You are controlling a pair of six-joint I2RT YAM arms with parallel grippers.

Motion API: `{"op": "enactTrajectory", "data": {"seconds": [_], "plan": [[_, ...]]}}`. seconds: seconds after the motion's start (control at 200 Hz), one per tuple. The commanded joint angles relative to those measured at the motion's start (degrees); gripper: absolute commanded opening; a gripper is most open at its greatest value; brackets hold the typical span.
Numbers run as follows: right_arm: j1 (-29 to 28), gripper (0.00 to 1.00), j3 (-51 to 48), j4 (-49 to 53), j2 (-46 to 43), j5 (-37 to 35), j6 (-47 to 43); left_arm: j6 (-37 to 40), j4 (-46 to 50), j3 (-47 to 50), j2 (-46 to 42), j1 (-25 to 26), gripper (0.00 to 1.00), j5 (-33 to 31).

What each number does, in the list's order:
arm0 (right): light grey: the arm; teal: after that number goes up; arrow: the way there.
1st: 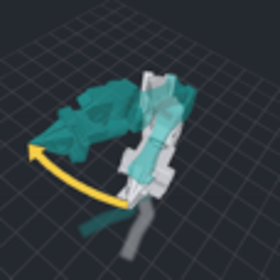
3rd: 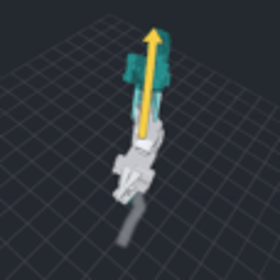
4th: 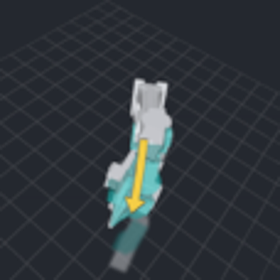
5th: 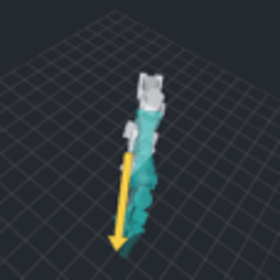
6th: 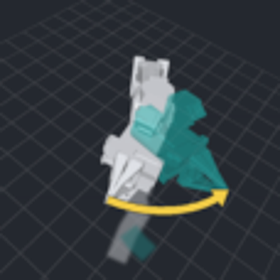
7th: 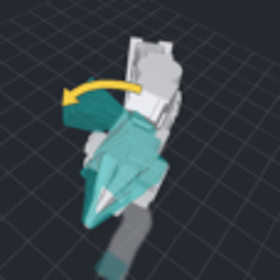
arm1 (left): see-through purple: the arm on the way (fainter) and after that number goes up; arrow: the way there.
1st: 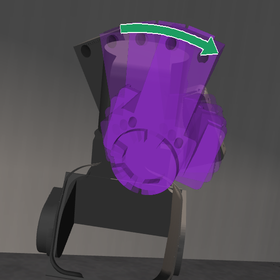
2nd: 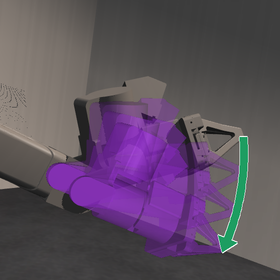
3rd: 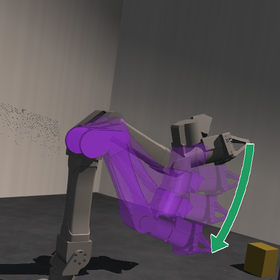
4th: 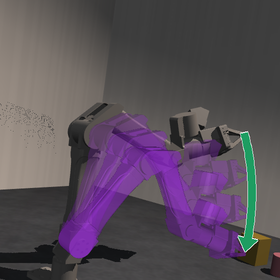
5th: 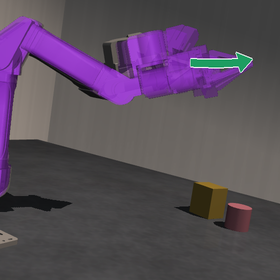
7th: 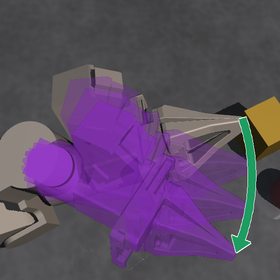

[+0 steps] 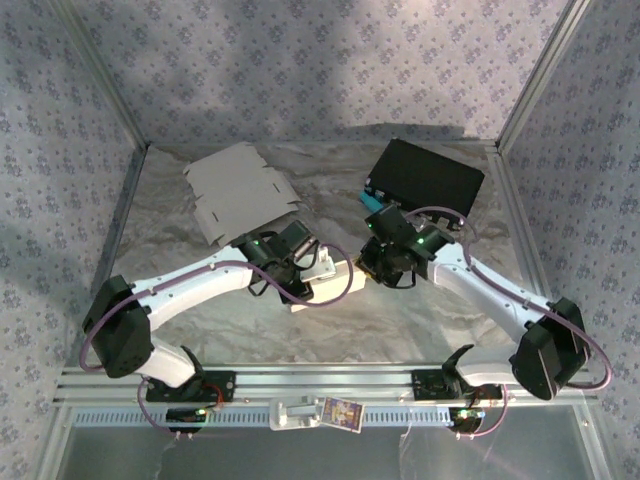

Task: Fold the paper box

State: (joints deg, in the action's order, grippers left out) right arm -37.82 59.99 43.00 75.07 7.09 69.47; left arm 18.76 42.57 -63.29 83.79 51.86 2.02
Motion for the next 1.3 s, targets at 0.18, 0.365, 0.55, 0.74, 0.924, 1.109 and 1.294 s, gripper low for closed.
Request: {"op": "enactTrajectory", "data": {"seconds": [0.18,0.365,0.55,0.74,0.924,1.109,1.294], "plan": [[4.27,0.29,12.32,10.27,-4.00,-0.77,-31.54,0.84,-0.67,-0.68,-1.00,-0.38,0.37,-0.72],[16.23,0.32,10.22,5.01,-7.19,13.17,-60.11,1.12,-0.86,-0.36,-1.22,-0.49,0.36,-0.59],[17.69,0.35,7.03,4.54,-5.92,17.32,-80.89,1.11,-0.91,-0.26,-1.32,-0.79,0.36,-0.27],[17.12,0.41,7.80,6.29,-0.62,17.87,-88.95,1.36,-1.08,-0.16,-1.01,-1.13,0.36,0.35],[15.41,0.47,11.37,8.24,4.16,18.66,-90.92,1.80,-1.08,0.00,-0.86,-1.65,0.36,1.58],[14.67,0.53,12.92,9.27,7.05,16.79,-91.77,2.15,-0.82,0.02,-0.89,-2.61,0.36,3.18],[13.70,0.51,13.86,9.73,9.47,16.27,-92.82,2.67,-0.39,-0.36,-0.50,-3.57,0.36,4.65]]}}
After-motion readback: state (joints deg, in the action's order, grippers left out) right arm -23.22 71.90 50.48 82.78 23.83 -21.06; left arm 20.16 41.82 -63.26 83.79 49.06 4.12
